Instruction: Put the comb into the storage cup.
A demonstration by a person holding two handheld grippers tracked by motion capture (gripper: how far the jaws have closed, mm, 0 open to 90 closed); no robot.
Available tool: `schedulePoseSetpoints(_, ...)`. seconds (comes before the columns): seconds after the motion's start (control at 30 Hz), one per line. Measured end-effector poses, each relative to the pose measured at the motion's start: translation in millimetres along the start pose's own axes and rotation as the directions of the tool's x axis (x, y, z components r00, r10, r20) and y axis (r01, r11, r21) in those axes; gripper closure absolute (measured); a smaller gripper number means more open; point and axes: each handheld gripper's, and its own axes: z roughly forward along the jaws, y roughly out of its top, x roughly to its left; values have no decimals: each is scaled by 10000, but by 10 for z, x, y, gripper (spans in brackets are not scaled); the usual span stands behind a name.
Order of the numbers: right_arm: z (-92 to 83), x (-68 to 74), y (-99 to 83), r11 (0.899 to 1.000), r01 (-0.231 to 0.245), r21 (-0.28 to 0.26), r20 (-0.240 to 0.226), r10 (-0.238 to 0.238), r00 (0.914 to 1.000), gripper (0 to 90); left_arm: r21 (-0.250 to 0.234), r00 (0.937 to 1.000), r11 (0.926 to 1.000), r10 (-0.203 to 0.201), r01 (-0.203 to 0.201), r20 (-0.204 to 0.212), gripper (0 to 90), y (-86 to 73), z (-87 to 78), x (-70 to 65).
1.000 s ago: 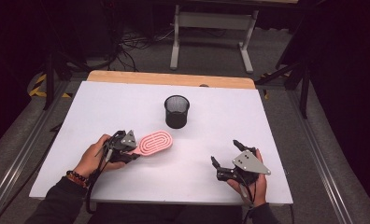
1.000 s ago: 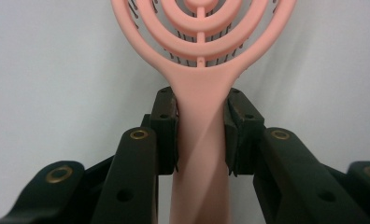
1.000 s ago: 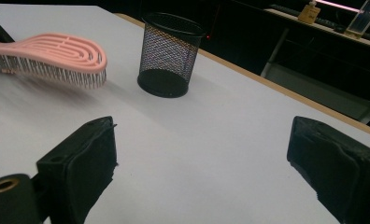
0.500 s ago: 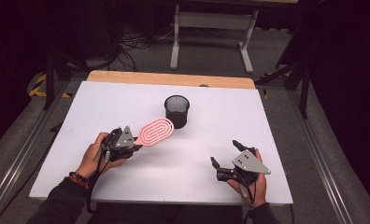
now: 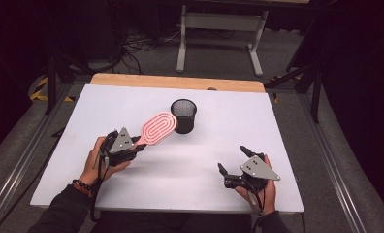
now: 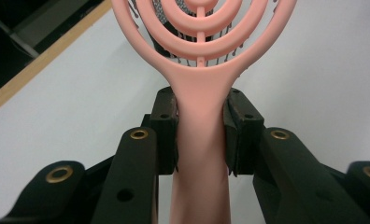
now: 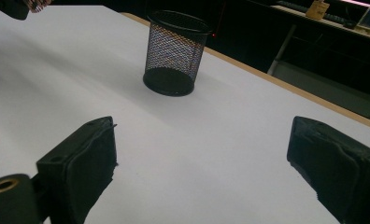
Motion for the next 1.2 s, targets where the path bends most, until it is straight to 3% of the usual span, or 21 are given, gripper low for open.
schedulePoseSetpoints(0.17, -2, -3, 0, 10000, -18, -9, -8, 18, 10000, 84, -586, 9999, 9982, -106, 99, -117, 692, 10, -23, -20)
schedulePoseSetpoints(0.47, 5, 2, 3, 10000, -70, -44, -32, 70, 10000, 81, -1420, 9977, 9884, -591, 540, -323, 692, 6, -80, -18)
schedulePoseSetpoints(0.73, 9, 3, 3, 9999, -102, -52, 65, 102, 9999, 76, -2213, 9946, 9713, -976, 871, -366, 692, 7, -124, -45)
schedulePoseSetpoints(0.9, 7, 4, 6, 9998, -152, -110, 60, 152, 9999, 74, -2437, 9937, 9653, -1062, 943, -361, 692, 14, -125, -76)
schedulePoseSetpoints(1.0, 6, 4, 17, 9993, -338, -172, -130, 336, 9994, 71, -2614, 9925, 9596, -1169, 1038, -351, 692, 17, -124, -98)
schedulePoseSetpoints(1.03, 7, 4, 30, 9979, -603, -217, -396, 594, 9974, 67, -2655, 9925, 9586, -1164, 1026, -368, 692, 18, -125, -106)
schedulePoseSetpoints(1.2, 25, 48, 92, 9968, -697, -389, -471, 678, 9966, 58, -2937, 9917, 9498, -1237, 1081, -351, 692, 23, -120, -144)
